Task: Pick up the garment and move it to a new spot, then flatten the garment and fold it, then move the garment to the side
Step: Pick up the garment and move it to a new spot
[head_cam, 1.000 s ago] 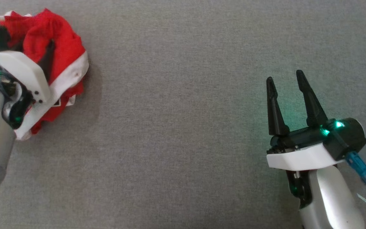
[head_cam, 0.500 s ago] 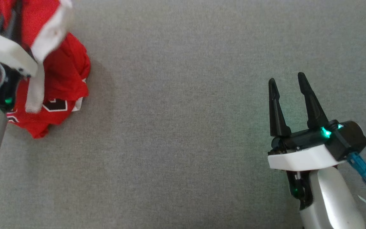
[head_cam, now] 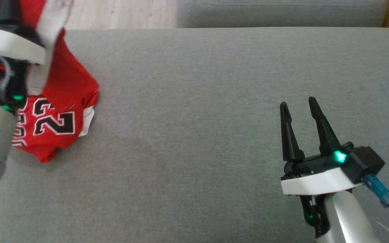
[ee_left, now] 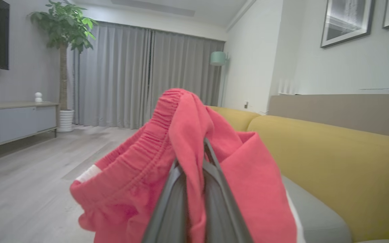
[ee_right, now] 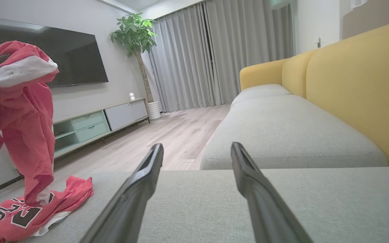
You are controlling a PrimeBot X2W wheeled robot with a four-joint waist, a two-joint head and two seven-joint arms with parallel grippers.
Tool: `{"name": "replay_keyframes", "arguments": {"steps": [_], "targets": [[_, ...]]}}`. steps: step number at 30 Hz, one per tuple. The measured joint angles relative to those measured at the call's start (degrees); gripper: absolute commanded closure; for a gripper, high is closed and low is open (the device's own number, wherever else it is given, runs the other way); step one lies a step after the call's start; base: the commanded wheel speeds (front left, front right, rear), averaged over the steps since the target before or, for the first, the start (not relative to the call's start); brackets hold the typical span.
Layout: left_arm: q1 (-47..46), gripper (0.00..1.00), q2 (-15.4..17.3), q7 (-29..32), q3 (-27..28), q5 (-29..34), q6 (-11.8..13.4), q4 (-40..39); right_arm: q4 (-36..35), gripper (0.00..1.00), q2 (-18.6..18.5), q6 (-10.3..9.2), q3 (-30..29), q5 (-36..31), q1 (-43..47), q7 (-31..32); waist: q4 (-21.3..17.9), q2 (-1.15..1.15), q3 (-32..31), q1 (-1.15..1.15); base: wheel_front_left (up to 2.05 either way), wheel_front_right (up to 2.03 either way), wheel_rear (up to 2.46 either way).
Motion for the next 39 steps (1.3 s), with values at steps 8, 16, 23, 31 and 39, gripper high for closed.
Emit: {"name": "replay_keyframes", "arguments": {"steps": [8,16,23,31,39], "targets": [[5.19,1.00,-4.69,2.40,-3.10,-0.75,4.25,-11.06,-0.77,0.00,0.00,0.00,1.22,0.94,-0.41,0.00,-5.47,0.00,-0.42,0.01,0.00,0.00,0.00],[6.09,1.00,-9.80,3.41,-6.33,-0.80,6.67,-16.50,-1.93,0.00,0.00,0.00,1.30,2.52,-2.99,0.00,-13.57,0.00,1.46,0.02,0.00,0.00,0.00],[5.88,1.00,-15.28,4.16,-8.47,-0.90,7.15,-15.60,-3.09,0.00,-0.01,0.00,1.01,5.48,-4.16,0.00,-21.16,0.00,4.28,0.02,0.00,0.00,0.00],[4.44,0.00,-17.36,0.14,-8.94,0.41,7.05,-7.28,-3.79,0.00,0.00,0.00,-0.13,6.22,-4.39,0.00,-25.60,0.00,8.19,0.03,0.00,0.00,0.00],[7.42,0.00,-14.81,-2.46,-8.09,2.99,5.59,-4.83,-3.67,0.00,0.01,0.00,-2.75,4.61,-4.36,0.00,-21.33,0.00,7.44,0.02,0.00,0.00,0.00]]}}
